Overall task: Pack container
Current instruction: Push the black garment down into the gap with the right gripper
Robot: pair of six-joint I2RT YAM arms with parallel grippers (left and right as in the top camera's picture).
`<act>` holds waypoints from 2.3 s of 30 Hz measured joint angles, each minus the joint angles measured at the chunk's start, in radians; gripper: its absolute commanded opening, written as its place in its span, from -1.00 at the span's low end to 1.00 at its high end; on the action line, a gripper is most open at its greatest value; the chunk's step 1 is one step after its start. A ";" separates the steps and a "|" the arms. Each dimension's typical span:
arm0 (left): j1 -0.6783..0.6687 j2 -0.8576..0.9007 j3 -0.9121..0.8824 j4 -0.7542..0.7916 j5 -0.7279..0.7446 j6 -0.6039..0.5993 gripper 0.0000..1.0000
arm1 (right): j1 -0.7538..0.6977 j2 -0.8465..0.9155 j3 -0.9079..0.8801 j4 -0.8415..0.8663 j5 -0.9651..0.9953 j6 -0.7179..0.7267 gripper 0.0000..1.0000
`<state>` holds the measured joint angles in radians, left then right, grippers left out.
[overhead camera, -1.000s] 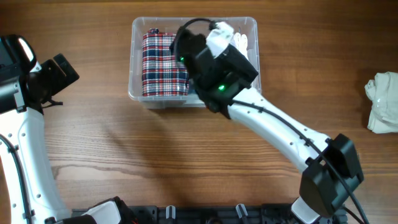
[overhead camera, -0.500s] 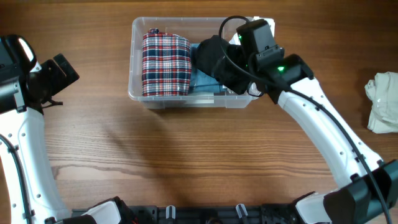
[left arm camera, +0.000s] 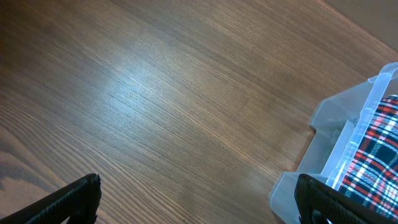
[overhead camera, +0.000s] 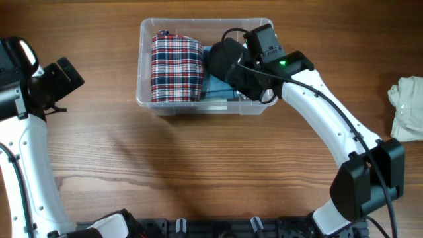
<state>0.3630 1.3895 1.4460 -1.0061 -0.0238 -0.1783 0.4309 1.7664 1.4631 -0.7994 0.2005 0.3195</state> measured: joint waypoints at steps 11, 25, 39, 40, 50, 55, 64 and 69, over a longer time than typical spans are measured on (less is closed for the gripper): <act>0.000 0.000 0.000 0.000 0.000 0.000 0.99 | -0.002 -0.060 -0.001 0.204 -0.247 0.269 -0.92; 0.000 0.000 0.000 0.000 0.000 0.000 0.99 | 0.000 -0.063 -0.002 0.346 -0.306 0.695 -0.92; 0.000 0.000 0.000 0.000 0.000 0.000 0.99 | 0.095 -0.067 -0.002 0.162 -0.241 0.970 1.00; 0.000 0.000 0.000 0.000 0.000 0.000 1.00 | 0.113 -0.067 -0.002 0.131 -0.241 0.971 0.99; 0.000 0.000 0.000 0.000 0.000 0.000 0.99 | 0.142 -0.072 -0.002 0.030 -0.218 0.367 0.50; 0.000 0.000 0.000 0.000 0.000 0.000 0.99 | 0.142 -0.072 -0.002 0.038 -0.183 0.024 -0.81; 0.000 0.000 0.000 0.000 0.000 0.000 1.00 | 0.142 0.144 -0.002 0.108 -0.159 -0.060 -0.91; 0.000 0.000 0.000 0.000 0.000 0.000 1.00 | 0.133 0.182 0.007 0.123 -0.174 -0.056 -0.91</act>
<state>0.3630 1.3895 1.4460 -1.0061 -0.0238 -0.1787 0.5640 1.9488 1.4700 -0.6762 0.0269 0.2634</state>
